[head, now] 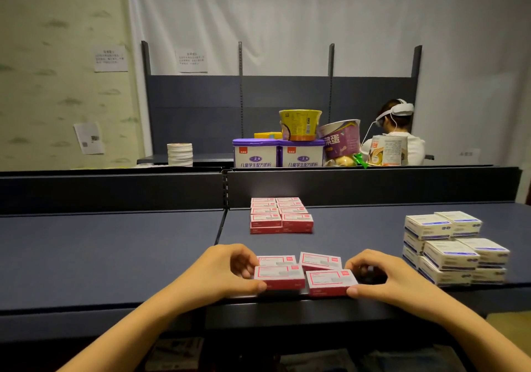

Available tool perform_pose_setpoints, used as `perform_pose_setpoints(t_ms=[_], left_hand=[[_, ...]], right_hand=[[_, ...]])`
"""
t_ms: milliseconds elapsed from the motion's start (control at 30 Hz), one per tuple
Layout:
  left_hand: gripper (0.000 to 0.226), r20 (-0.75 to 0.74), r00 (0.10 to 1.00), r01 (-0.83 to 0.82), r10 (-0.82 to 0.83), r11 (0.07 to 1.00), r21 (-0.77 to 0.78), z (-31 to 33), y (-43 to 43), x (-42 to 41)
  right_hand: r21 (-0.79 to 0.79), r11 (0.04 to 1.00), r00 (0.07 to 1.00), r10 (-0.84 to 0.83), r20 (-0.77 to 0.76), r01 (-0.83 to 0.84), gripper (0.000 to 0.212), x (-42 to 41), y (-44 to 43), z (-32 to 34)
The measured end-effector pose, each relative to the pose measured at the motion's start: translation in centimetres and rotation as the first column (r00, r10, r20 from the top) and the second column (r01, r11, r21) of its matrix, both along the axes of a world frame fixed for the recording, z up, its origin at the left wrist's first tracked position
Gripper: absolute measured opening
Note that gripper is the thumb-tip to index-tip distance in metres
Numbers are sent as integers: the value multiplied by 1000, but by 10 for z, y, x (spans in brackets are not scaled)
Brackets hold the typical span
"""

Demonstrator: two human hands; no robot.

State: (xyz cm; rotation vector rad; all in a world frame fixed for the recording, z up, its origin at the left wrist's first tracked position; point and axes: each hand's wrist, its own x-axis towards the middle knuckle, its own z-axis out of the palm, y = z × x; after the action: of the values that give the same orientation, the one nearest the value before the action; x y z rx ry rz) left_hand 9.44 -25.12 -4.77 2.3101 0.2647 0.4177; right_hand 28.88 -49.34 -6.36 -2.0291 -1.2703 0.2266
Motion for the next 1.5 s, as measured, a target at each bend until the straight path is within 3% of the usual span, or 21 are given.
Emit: perform_pose_setpoints(t_ms=[167,333,533,833,967,1200,1500], left_hand=[[25,90,993,-69,73,997,-43,26,25,24],[18,2,990,-143,143,988,56,31,51,71],[8,-120,986,-107,114,992,62,14,67,93],[10,-100,985,-128,138,987,97,5,68,93],[10,-91,987,-126,136,986,107,4,65,91],[10,-65,989,-128,135,987,102,3,61,87],[12,-43,989,-135,138,988,79,4,59,85]], right_hand=[[68,997,999,-23,-33,26,39,0,-2,0],[103,994,998,-30,-51,35,38,-1,-4,-2],[152,988,997,-25,-77,37,35,1,-5,-3],[365,926,994,-78,-73,99,28,7,20,37],[269,958,993,-114,35,101,28,29,56,50],[-44,987,983,-152,107,157,37,60,97,23],[-99,976,980,-187,74,194,33,59,110,23]])
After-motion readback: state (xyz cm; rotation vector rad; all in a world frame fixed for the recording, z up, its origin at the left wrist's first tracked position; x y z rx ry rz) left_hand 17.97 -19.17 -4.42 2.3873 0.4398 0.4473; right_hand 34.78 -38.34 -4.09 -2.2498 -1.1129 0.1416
